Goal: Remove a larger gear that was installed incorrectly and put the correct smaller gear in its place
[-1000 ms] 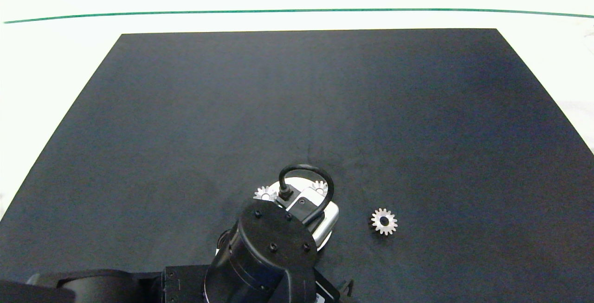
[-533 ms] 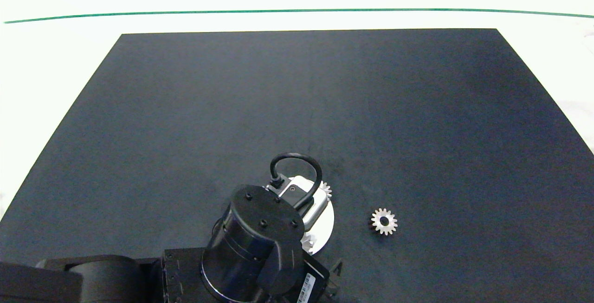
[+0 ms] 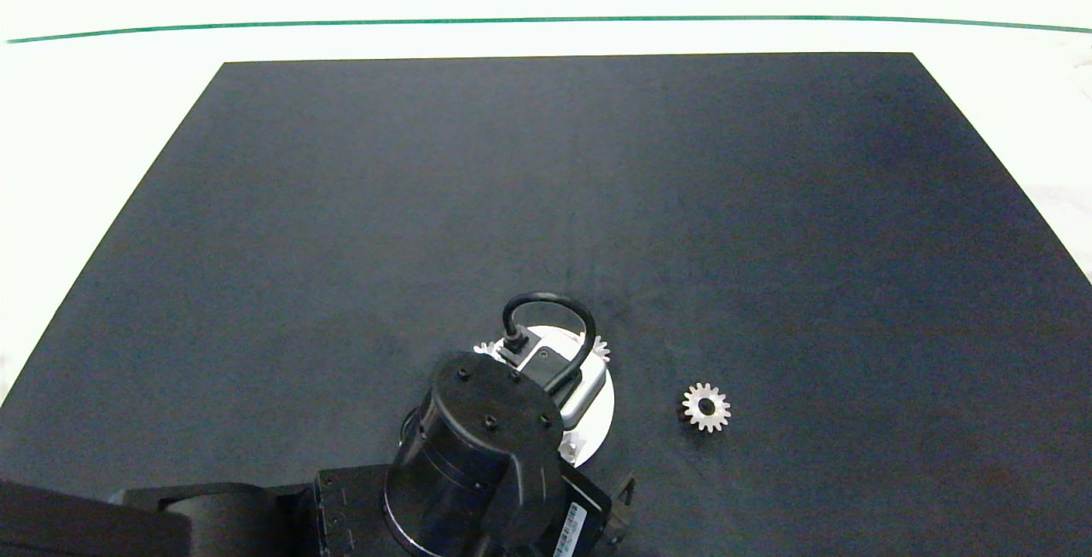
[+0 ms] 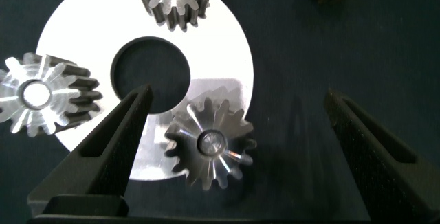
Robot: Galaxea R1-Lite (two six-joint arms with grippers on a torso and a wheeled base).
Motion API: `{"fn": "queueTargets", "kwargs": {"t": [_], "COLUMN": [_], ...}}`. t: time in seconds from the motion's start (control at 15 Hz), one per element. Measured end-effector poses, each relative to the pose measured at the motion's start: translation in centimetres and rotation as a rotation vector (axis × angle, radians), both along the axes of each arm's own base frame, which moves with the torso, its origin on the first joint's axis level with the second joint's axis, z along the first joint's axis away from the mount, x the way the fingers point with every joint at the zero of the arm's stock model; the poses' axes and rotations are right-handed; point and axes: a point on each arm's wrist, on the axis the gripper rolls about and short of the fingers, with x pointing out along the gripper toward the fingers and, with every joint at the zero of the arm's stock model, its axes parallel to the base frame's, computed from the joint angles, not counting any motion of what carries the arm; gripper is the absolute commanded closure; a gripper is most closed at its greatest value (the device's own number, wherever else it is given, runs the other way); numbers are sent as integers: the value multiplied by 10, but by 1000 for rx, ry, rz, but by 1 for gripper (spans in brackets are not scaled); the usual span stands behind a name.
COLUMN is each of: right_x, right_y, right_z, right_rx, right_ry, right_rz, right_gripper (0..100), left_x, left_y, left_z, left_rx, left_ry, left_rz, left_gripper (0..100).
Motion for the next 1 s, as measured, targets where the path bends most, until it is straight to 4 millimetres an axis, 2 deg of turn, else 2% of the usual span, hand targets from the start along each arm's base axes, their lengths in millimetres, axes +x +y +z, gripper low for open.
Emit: {"fn": "queueTargets", "kwargs": {"t": [0.6,1.0], "right_x": [0,1], "right_y": [0,0], "right_z": [0,-3], "right_rx": [0,-1], "right_ry": [3,14], "right_rz": [0,0], "right_gripper": [0,0], "left_x": [14,13], "left_y": [1,5], "left_z": [-25,-25], "left_rx": [23,15], "left_ry": [-40,-43], "left_rz": [7,6], "left_gripper": [1,13]}}
